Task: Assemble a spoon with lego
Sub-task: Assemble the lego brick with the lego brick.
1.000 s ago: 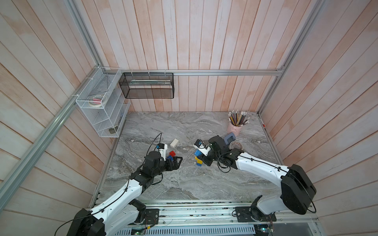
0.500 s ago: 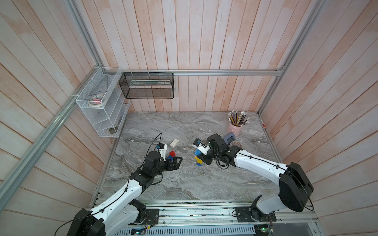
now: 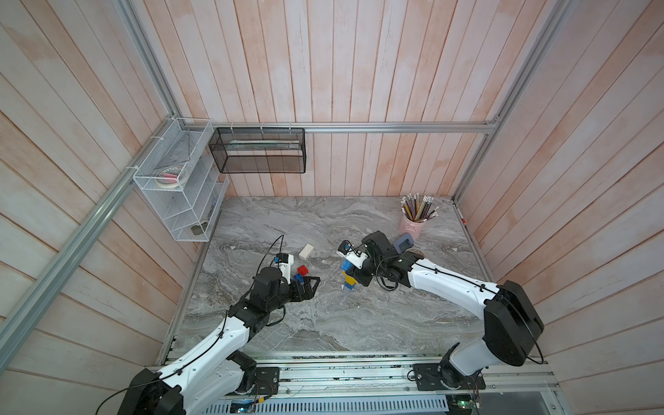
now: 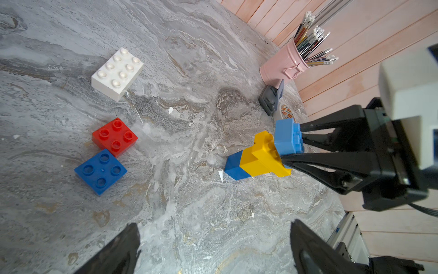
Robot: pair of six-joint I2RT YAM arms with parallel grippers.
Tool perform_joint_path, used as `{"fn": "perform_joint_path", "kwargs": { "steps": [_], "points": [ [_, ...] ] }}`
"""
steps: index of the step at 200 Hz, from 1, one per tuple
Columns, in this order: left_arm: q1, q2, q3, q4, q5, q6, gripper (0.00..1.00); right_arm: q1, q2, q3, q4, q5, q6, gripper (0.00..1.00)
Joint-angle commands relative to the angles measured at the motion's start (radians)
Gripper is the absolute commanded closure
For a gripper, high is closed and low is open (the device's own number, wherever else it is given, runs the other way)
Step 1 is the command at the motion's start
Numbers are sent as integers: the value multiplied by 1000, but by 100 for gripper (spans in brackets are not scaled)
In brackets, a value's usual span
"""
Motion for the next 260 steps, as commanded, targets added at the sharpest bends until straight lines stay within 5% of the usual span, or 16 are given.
{"fn": "perform_joint_path", "kwargs": {
  "steps": [1,260],
  "points": [
    [5,-16,-11,4,2,16,0,-7,41,12,-52,-5,-16,100],
    [22,-9,-29,10,12,29,0,-10,160,35,-208,-8,-11,100]
  ]
}}
